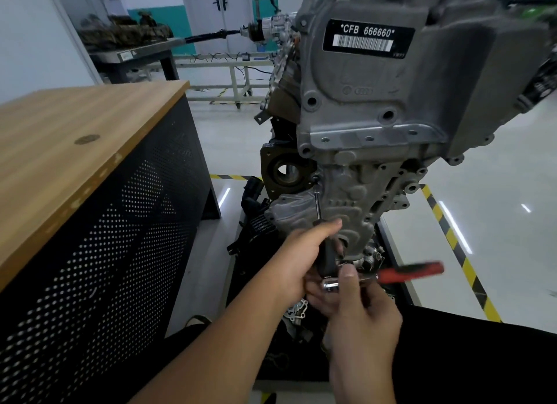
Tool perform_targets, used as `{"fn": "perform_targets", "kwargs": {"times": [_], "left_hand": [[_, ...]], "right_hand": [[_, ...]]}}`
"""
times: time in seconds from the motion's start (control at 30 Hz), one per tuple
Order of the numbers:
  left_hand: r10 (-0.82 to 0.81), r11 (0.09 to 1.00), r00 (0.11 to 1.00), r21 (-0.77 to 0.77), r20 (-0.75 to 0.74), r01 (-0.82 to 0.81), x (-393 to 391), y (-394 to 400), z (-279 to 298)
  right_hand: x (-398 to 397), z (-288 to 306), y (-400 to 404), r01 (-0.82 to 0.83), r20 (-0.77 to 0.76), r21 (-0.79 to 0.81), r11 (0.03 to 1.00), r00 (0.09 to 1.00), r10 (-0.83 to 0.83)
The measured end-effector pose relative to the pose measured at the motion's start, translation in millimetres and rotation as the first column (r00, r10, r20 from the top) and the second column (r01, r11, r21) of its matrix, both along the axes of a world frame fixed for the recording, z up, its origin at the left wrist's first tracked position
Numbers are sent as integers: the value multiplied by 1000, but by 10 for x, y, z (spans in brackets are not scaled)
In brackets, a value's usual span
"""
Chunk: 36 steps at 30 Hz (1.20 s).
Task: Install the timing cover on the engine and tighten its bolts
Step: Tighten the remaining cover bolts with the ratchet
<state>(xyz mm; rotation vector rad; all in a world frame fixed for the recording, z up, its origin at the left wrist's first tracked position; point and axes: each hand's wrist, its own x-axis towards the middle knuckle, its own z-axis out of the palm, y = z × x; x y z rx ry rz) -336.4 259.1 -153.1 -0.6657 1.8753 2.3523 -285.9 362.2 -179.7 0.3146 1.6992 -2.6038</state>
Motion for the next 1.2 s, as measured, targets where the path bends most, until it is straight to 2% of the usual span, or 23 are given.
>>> {"fn": "perform_targets", "kwargs": {"times": [0.03, 0.07, 0.17, 0.23, 0.3, 0.33, 0.43, 0.53, 0.6, 0.67, 0.73, 0.77, 0.8, 0.87, 0.9, 0.93, 0.97, 1.0, 1.03, 1.07, 1.13, 1.17, 1.2], "left_hand": [[-15, 998, 1000, -55, 3, 16, 36, 26, -14], [-6, 993, 1000, -121, -11, 4, 40, 44, -51], [76, 979, 995, -187, -62, -86, 10, 93, -70], [116, 976, 990, -177, -85, -129, -31, 99, -36], [93, 976, 990, -187, -107, -111, -40, 70, -38], [71, 976, 991, -198, -116, -93, -33, 52, -56], [46, 973, 994, -223, -100, -68, -25, 11, -70], [29, 983, 995, -178, -94, -46, -25, -56, -61], [31, 988, 996, -150, -87, -44, -25, -109, -76], [50, 987, 992, -147, -114, -66, -21, -107, -83], [75, 985, 988, -146, -139, -95, -32, -51, -107], [93, 983, 985, -146, -147, -115, -38, -27, -107], [105, 981, 982, -143, -156, -128, -48, -20, -114], [115, 984, 985, -121, -125, -130, -45, -15, -78], [96, 990, 991, -98, -89, -105, -41, -12, -47], [71, 994, 996, -74, -53, -75, -36, -1, -29], [62, 997, 998, -51, -29, -63, -27, 26, -5], [78, 996, 997, -31, -19, -78, -23, 53, -11], [123, 992, 992, -16, -22, -123, -22, 74, -22], [170, 985, 984, -23, -44, -171, -23, 82, -46], [213, 972, 972, -79, -97, -221, -11, 96, -75], [222, 966, 968, -106, -114, -234, -4, 108, -83], [233, 962, 964, -115, -124, -248, 0, 116, -83]], "right_hand": [[-41, 17, 25, -56, 133, -208, 977, 987, 85], [-58, 27, 40, -87, 175, -255, 963, 975, 134], [-67, -4, 57, -2, -77, 147, 989, 997, 13], [-56, -1, 47, -30, -155, 223, 974, 986, 66], [-44, 58, 14, 20, -22, 64, 998, 1000, -19], [-72, 59, 29, -11, 142, -92, 996, 990, 24], [-149, 155, 106, -103, 348, -636, 765, 847, 403], [-120, 140, 60, -144, 311, -691, 708, 825, 472], [-74, 108, 18, -163, 262, -549, 820, 898, 354], [-54, 56, 39, -168, 56, -67, 983, 983, 172], [-62, 2, 79, -47, -192, 499, 865, 968, 163], [-73, -12, 86, -18, -197, 543, 839, 969, 148], [-74, 16, 89, -37, -154, 470, 882, 980, 123], [-123, 116, 133, -194, 193, -83, 978, 959, 206], [-164, 136, 174, -185, 322, -455, 871, 878, 354], [-196, 175, 212, -72, 385, -734, 675, 776, 500], [-223, 181, 236, 75, 396, -869, 489, 699, 596], [-228, 169, 236, 153, 391, -903, 401, 676, 625], [-212, 165, 208, 115, 390, -889, 443, 697, 602], [-183, 159, 167, -12, 393, -797, 604, 748, 534], [-144, 68, 138, -177, 268, -264, 948, 931, 249], [-129, 52, 151, -151, 105, 65, 986, 984, 143], [-133, 53, 150, -101, -55, 319, 942, 991, 125]]}}
